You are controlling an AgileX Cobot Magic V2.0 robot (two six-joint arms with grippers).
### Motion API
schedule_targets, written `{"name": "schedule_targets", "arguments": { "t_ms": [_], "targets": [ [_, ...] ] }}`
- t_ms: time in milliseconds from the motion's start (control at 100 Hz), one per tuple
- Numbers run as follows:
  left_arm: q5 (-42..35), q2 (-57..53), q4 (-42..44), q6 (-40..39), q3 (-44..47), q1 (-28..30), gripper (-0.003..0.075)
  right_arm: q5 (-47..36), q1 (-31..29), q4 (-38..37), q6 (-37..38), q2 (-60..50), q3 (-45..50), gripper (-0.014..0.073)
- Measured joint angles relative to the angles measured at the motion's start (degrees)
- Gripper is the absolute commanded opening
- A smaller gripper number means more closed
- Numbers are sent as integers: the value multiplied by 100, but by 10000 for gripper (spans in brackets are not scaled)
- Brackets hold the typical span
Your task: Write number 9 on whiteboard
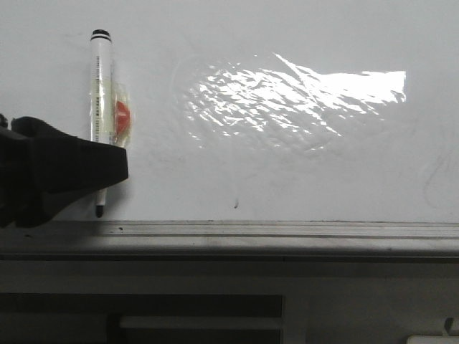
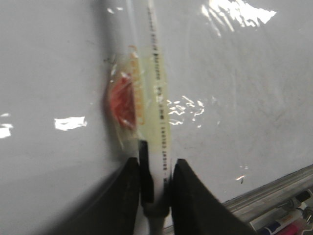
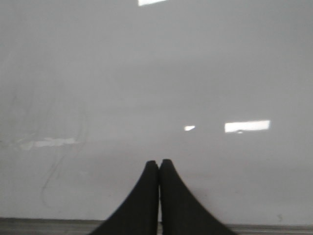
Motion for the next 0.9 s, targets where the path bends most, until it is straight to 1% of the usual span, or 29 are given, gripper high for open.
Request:
{"name": "schedule_targets", "arguments": {
  "t_ms": [150,250,360,460,530,600,650,720,770,900],
  "targets": [
    [9,0,-39,-21,0,0,-20,87,857,0,0,0,0,-61],
    [9,0,28,-33,0,0,-20,342,1399,0,0,3,-89,-61],
    [9,0,542,-41,0,0,-20,611,1976,0,-89,159,-342,-60],
    [9,-65,1232,-41,0,0,-20,740,2515,0,-430,495,-652,-46],
    [9,-140,1638,4,0,0,-20,776,2888,0,-624,814,-930,24],
    [24,-209,2049,58,0,0,-20,816,3260,0,-720,1188,-1260,143],
    [28,-244,2363,70,0,0,-20,845,3510,0,-760,1462,-1492,251],
    [52,-298,2847,129,0,0,-20,882,3842,0,-784,1853,-1804,354],
    [136,-311,3198,251,0,0,-20,883,4033,0,-797,2124,-2010,386],
    [296,-319,3625,374,-11,0,-20,891,4420,0,-807,2812,-2476,388]
  ]
}}
